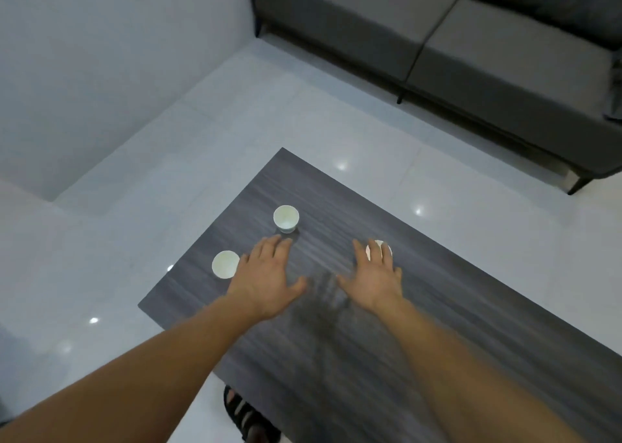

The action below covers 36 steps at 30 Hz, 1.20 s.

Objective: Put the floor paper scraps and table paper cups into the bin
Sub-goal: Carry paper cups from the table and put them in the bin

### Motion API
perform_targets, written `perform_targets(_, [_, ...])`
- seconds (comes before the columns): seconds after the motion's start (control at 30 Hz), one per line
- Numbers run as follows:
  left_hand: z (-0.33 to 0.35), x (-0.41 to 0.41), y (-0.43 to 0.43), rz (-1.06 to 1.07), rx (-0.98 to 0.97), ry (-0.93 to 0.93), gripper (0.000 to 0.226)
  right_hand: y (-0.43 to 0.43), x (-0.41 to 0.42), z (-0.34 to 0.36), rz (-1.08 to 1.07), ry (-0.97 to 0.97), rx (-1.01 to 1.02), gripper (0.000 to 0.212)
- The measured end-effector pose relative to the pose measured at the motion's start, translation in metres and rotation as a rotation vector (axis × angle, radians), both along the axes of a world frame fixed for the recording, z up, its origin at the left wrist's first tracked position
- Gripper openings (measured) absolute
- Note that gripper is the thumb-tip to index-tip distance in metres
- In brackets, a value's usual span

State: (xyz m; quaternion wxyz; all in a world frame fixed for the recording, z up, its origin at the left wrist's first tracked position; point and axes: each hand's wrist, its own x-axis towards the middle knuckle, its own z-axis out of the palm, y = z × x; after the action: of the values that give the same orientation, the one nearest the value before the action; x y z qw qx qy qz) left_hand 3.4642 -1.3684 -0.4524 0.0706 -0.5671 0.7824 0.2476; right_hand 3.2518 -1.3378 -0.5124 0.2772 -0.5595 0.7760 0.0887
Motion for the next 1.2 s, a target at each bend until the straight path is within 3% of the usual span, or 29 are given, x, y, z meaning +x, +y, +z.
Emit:
perform_targets(0.23, [-0.103, -0.017, -0.044, -0.074, 0.030, 0.134, 0.081, -0.057, -0.055, -0.116, -0.140, 0.093, 0.065, 0.083])
perform_targets(0.37, [-0.143, -0.004, -0.023, -0.076, 0.168, 0.207, 0.081, -0.051, -0.052, -0.150, -0.214, 0.049, -0.001, 0.070])
perform_targets(0.43, [-0.154, 0.003, -0.016, -0.055, 0.236, 0.229, 0.086, -0.046, -0.034, -0.152, -0.234, -0.057, -0.090, 0.067])
perform_targets(0.63, [-0.159, 0.019, -0.026, 0.030, 0.256, 0.291, 0.102, -0.042, 0.065, -0.121, -0.119, -0.571, -0.135, 0.091])
perform_targets(0.77, [-0.152, 0.044, -0.039, 0.086, 0.155, 0.354, 0.088, -0.055, 0.097, -0.101, -0.146, -0.785, -0.083, 0.095])
perform_targets(0.87, [-0.153, 0.063, -0.039, 0.158, 0.067, 0.404, 0.069, -0.073, 0.102, -0.096, -0.051, -0.883, -0.053, 0.089])
perform_targets(0.93, [-0.155, 0.077, -0.034, 0.260, 0.038, 0.382, 0.067, -0.099, 0.098, -0.102, 0.005, -0.723, -0.247, 0.080])
perform_targets(1.0, [-0.159, 0.090, -0.025, 0.327, 0.057, 0.374, 0.074, -0.131, 0.090, -0.111, 0.030, -0.432, -0.439, 0.077])
perform_targets(1.1, [-0.165, 0.109, -0.006, 0.370, 0.083, 0.398, 0.078, -0.166, 0.092, -0.131, 0.223, -0.161, -0.248, 0.089])
perform_targets(1.2, [-0.168, 0.122, 0.008, 0.434, 0.022, 0.413, 0.073, -0.171, 0.101, -0.151, 0.351, -0.044, -0.040, 0.090])
